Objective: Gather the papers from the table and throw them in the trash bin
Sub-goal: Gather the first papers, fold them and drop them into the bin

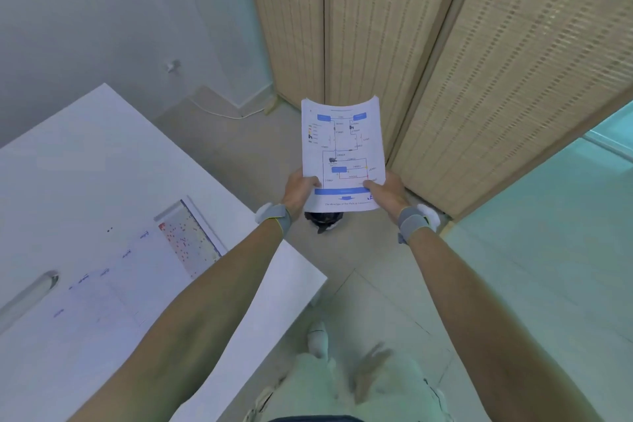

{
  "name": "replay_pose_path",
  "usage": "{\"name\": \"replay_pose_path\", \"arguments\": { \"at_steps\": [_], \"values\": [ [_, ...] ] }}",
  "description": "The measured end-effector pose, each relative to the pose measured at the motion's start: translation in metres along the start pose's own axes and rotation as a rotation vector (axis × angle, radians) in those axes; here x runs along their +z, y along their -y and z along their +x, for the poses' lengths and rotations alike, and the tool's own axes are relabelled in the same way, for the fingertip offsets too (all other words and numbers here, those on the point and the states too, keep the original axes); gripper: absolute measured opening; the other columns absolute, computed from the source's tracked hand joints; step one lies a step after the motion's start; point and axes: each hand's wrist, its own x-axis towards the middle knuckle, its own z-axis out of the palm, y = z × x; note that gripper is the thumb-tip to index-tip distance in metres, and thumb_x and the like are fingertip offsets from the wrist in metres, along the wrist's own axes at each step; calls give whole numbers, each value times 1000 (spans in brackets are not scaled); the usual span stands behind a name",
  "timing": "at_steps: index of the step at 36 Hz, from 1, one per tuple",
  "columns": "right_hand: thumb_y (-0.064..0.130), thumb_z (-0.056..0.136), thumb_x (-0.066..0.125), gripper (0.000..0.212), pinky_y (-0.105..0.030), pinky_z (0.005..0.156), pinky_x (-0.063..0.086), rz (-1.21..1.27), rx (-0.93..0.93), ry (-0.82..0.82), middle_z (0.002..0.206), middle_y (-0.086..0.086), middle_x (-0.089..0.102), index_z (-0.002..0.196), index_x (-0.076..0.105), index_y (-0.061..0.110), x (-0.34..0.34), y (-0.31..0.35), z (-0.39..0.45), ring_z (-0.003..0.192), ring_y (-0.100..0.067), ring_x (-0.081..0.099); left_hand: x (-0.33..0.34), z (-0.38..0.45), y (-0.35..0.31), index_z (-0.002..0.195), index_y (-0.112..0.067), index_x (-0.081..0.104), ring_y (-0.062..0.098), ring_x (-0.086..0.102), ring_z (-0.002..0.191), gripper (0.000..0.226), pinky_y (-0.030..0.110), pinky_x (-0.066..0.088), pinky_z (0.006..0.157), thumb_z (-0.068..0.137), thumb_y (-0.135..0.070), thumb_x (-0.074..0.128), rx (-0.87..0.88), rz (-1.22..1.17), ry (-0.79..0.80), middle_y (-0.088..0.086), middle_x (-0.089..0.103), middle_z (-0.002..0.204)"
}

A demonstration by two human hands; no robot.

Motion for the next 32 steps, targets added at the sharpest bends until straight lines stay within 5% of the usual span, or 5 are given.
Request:
{"name": "replay_pose_path", "arguments": {
  "at_steps": [6,16,23,27,32],
  "values": [
    [9,98,58,32,-27,80,51,-36,-39,47,128,-9,71,128,67,11,-28,8,52,96,-21,66,35,30,-20,136,-4,61,40,61,128,45,49,52,108,92,3,54,-41,-8,-70,13,65,140],
    [10,99,58,38,-33,91,57,-178,-121,262,135,-7,68,136,61,14,-70,25,137,108,-26,68,90,58,-42,144,-9,49,36,57,130,51,53,50,111,93,-1,54,-107,-100,-231,11,59,145],
    [9,97,59,37,-42,99,57,-283,-142,370,135,-8,68,134,63,14,-73,26,182,111,-29,68,118,72,-36,146,-9,46,34,60,122,53,40,50,90,94,-2,50,-194,-128,-299,12,59,143],
    [9,98,59,37,-38,96,57,-332,-137,435,135,-8,68,135,62,13,-60,23,201,106,-25,66,116,85,-27,148,-8,40,37,56,131,55,51,50,110,95,1,48,-221,-129,-316,15,56,146],
    [10,97,59,38,-30,86,51,-361,-147,505,134,-5,68,135,60,15,-33,24,234,103,-22,64,105,116,-15,149,-10,39,34,55,131,57,46,48,109,94,1,49,-213,-109,-370,11,56,147]
  ]
}}
